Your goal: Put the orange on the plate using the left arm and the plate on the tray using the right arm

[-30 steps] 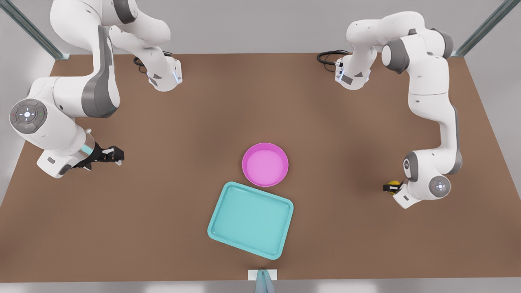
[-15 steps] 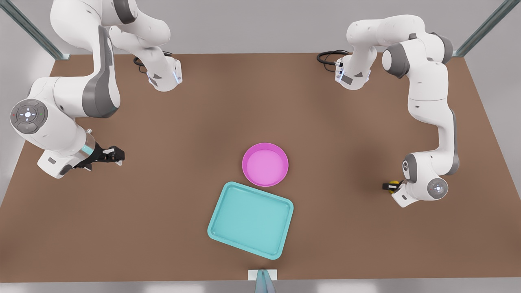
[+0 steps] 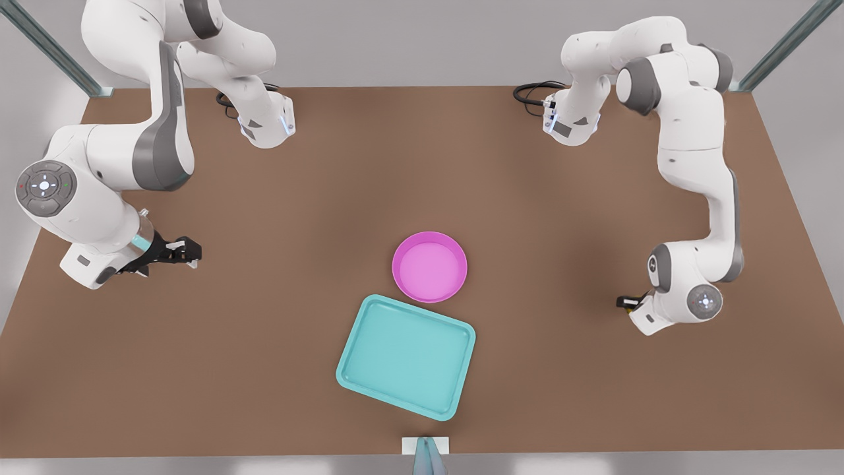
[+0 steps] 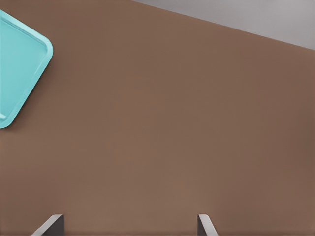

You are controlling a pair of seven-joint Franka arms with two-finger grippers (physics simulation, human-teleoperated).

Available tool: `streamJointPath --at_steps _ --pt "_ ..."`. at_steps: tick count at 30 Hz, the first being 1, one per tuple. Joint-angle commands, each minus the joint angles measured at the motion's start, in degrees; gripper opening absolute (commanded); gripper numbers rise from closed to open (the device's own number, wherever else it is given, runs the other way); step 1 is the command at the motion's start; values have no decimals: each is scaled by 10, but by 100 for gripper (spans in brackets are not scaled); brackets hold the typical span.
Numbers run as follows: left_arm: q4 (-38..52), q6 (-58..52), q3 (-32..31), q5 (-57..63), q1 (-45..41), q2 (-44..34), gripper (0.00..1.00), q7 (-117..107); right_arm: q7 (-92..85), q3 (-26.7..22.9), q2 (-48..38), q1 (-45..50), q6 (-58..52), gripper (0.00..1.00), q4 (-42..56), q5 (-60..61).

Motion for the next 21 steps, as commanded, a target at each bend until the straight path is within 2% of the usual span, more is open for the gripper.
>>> streamJointPath --at_steps 1,2,4,5,8,9,13,15,19,20,21 --pt "38 -86 -4 -7 -51 -9 56 -144 -2 0 -1 -2 0 100 0 0" --pt "73 -111 -5 -7 -108 -5 57 -220 -2 0 -1 -2 0 100 0 0" --pt "106 -145 -25 -31 -164 0 57 -315 -2 0 1 -2 0 100 0 0" --pt "106 -146 -52 -31 -191 0 57 -379 -2 0 1 -2 4 100 0 0" --pt "106 -168 -60 -36 -277 0 57 -499 -2 0 2 -3 5 100 0 0" --pt "107 -168 -64 -48 -285 6 57 -516 -2 0 2 -3 5 100 0 1" --pt "219 -136 -86 -51 -321 94 57 -594 -2 0 3 -3 5 100 0 1" --pt "224 -124 -109 -50 -325 99 57 -616 -2 0 4 -3 5 100 0 1" --pt "225 -114 -109 -50 -357 111 58 -628 -2 0 5 -3 5 100 0 1" --pt "224 -93 -109 -50 -357 113 65 -629 -2 0 5 -3 5 100 0 1" --pt "225 -89 -109 -50 -356 118 94 -622 -2 0 5 -3 5 100 0 1"
